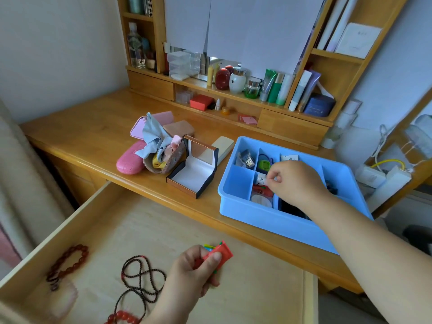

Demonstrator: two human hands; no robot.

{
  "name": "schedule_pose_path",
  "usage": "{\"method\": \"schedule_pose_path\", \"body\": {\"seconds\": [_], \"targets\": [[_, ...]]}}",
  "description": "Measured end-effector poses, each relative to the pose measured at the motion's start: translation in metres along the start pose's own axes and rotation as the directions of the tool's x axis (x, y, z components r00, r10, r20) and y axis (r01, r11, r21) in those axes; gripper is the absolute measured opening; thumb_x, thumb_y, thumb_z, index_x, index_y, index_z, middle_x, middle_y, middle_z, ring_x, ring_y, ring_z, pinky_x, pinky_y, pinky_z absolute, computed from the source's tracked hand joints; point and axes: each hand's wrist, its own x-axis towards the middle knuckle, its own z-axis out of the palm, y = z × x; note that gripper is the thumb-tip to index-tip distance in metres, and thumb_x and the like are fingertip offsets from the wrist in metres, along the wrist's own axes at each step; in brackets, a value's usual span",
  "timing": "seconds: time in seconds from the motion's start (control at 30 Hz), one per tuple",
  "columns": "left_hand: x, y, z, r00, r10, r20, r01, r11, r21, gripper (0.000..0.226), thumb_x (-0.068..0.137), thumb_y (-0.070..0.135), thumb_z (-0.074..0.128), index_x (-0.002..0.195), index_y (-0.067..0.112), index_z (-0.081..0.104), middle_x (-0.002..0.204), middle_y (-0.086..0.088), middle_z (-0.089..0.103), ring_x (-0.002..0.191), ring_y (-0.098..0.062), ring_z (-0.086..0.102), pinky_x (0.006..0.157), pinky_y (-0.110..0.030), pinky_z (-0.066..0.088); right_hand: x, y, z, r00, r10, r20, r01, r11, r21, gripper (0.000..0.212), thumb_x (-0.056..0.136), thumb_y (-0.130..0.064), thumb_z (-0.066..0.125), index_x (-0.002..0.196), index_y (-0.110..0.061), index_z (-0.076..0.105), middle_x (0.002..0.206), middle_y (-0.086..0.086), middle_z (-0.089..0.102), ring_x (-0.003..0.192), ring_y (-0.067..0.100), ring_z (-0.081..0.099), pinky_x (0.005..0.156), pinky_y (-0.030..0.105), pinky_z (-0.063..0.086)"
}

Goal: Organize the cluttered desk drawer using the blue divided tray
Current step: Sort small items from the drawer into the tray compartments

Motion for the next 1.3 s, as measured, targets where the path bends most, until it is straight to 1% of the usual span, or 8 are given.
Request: {"method": "schedule_pose_path", "body": {"seconds": [0.07, 0.13, 0.2, 0.37, 0.57, 0.83, 1.1, 1.3], "targets": [[0.0, 0.011, 0.006, 0.999, 0.047, -0.021, -0.048, 0.998, -0.044, 0.029, 0.072, 0.028, 0.068, 0.065, 0.01, 0.046, 0.042, -0.009, 0.049, 0.03, -0.01, 0.032, 0.034, -0.013, 0.025, -0.031, -0.009, -0.005, 0.998, -0.053, 0.029, 0.039, 0.925, 0.379, 0.015, 0.082, -0.037, 0.066, 0.074, -0.024, 0.069, 0.067, -0.006, 0.065, 0.06, 0.003, 0.059, 0.049, 0.015, 0.042], [0.0, 0.021, 0.014, 0.996, 0.094, -0.003, -0.094, 0.992, -0.087, 0.026, 0.065, 0.035, 0.069, 0.062, 0.015, 0.052, 0.043, -0.008, 0.048, 0.033, -0.011, 0.033, 0.035, -0.015, 0.027, -0.065, -0.024, -0.002, 0.952, -0.154, 0.264, -0.04, 0.793, 0.607, 0.013, 0.077, -0.039, 0.072, 0.079, -0.026, 0.071, 0.07, -0.003, 0.069, 0.055, 0.001, 0.06, 0.049, 0.012, 0.044], [-0.002, 0.027, 0.023, 0.988, 0.137, 0.065, -0.131, 0.987, -0.089, 0.02, 0.066, 0.037, 0.07, 0.06, 0.021, 0.06, 0.046, -0.006, 0.052, 0.036, -0.011, 0.034, 0.036, -0.016, 0.026, -0.09, -0.032, 0.006, 0.883, -0.223, 0.413, -0.149, 0.701, 0.697, 0.004, 0.081, -0.024, 0.073, 0.083, -0.025, 0.069, 0.068, -0.002, 0.068, 0.057, 0.004, 0.062, 0.054, 0.016, 0.049], [-0.008, 0.02, 0.028, 0.973, 0.182, 0.142, -0.175, 0.983, -0.056, 0.012, 0.085, 0.028, 0.066, 0.079, 0.019, 0.07, 0.048, -0.004, 0.054, 0.037, -0.009, 0.033, 0.038, -0.016, 0.027, -0.094, -0.019, 0.001, 0.93, -0.12, 0.348, -0.184, 0.666, 0.723, 0.016, 0.088, -0.007, 0.062, 0.083, -0.02, 0.069, 0.067, -0.002, 0.07, 0.058, 0.006, 0.062, 0.058, 0.02, 0.051], [0.002, -0.034, -0.014, 0.985, -0.158, -0.064, 0.158, 0.987, 0.002, 0.015, 0.095, -0.004, 0.046, 0.095, 0.002, 0.061, 0.045, -0.007, 0.049, 0.027, -0.009, 0.029, 0.032, -0.009, 0.02, -0.03, 0.013, -0.021, 0.995, -0.027, -0.096, 0.061, 0.929, 0.364, 0.01, 0.087, -0.019, 0.065, 0.083, -0.026, 0.072, 0.065, -0.019, 0.06, 0.062, -0.005, 0.057, 0.053, 0.008, 0.039], [0.004, -0.074, -0.059, 0.941, -0.251, -0.227, 0.288, 0.947, 0.146, 0.015, 0.093, -0.006, 0.047, 0.092, 0.002, 0.06, 0.047, -0.008, 0.056, 0.026, -0.012, 0.033, 0.03, -0.011, 0.022, 0.02, 0.0, 0.007, 0.99, -0.039, 0.138, 0.021, 0.992, 0.125, 0.009, 0.082, -0.013, 0.068, 0.073, -0.013, 0.07, 0.074, -0.001, 0.067, 0.069, 0.013, 0.06, 0.06, 0.024, 0.045], [0.009, -0.08, -0.06, 0.94, -0.244, -0.24, 0.282, 0.95, 0.136, 0.016, 0.092, -0.005, 0.048, 0.092, 0.004, 0.061, 0.049, -0.008, 0.056, 0.026, -0.012, 0.032, 0.03, -0.011, 0.023, 0.025, -0.004, 0.027, 1.0, -0.002, 0.001, 0.002, 0.999, -0.053, 0.023, 0.084, -0.014, 0.062, 0.063, -0.022, 0.055, 0.08, 0.002, 0.066, 0.078, 0.024, 0.061, 0.064, 0.029, 0.047], [0.008, -0.081, -0.058, 0.931, -0.287, -0.223, 0.323, 0.935, 0.145, 0.015, 0.091, -0.003, 0.05, 0.097, 0.004, 0.062, 0.051, -0.007, 0.059, 0.031, -0.014, 0.036, 0.032, -0.014, 0.026, 0.029, -0.011, 0.035, 0.972, -0.162, 0.171, 0.216, 0.903, -0.371, 0.02, 0.082, -0.017, 0.057, 0.063, -0.019, 0.05, 0.088, 0.003, 0.056, 0.084, 0.029, 0.057, 0.06, 0.029, 0.036]]}}
